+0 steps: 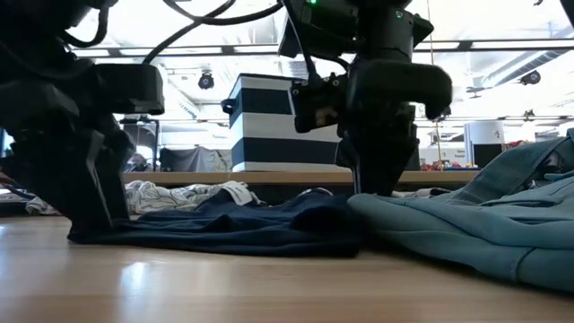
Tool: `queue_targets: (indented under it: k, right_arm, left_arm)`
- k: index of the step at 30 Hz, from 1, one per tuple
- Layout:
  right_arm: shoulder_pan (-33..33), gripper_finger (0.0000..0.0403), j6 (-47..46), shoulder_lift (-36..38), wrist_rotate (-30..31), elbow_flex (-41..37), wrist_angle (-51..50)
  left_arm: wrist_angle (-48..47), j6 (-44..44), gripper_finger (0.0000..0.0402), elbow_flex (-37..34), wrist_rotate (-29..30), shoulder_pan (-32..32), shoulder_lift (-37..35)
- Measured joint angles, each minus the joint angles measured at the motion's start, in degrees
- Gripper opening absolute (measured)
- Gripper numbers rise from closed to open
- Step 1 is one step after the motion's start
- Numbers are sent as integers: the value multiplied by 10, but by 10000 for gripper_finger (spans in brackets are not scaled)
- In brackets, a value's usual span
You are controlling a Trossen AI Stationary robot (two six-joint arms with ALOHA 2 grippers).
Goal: Fold Laundry from Bin
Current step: Fold the blue boxer
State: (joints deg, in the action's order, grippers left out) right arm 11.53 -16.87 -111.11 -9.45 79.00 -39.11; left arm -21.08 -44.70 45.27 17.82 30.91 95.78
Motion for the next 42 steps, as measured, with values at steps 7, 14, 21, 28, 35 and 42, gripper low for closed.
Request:
queue_targets:
  k: [7, 14, 21, 28, 35, 42]
  right_arm:
    - [1, 38, 7, 22, -34, 17, 0]
    - [-15, 38, -1, 73, 36, 26, 3]
    - [-100, 38, -29, 64, 78, -8, 41]
    - [-149, 38, 70, 16, 70, -48, 19]
    - [-193, 38, 140, 35, 114, -26, -54]
    - [-177, 38, 138, 91, 81, -7, -22]
  left_arm:
    - [-50, 17, 237, -4, -6, -1, -102]
    - [-74, 18, 237, -7, 25, -7, -191]
    - [25, 20, 237, -12, 20, -20, -131]
    - [10, -8, 237, -18, -25, -16, -28]
    - [-118, -12, 237, 1, -15, -24, -105]
    - [-63, -8, 237, -15, 12, -41, -223]
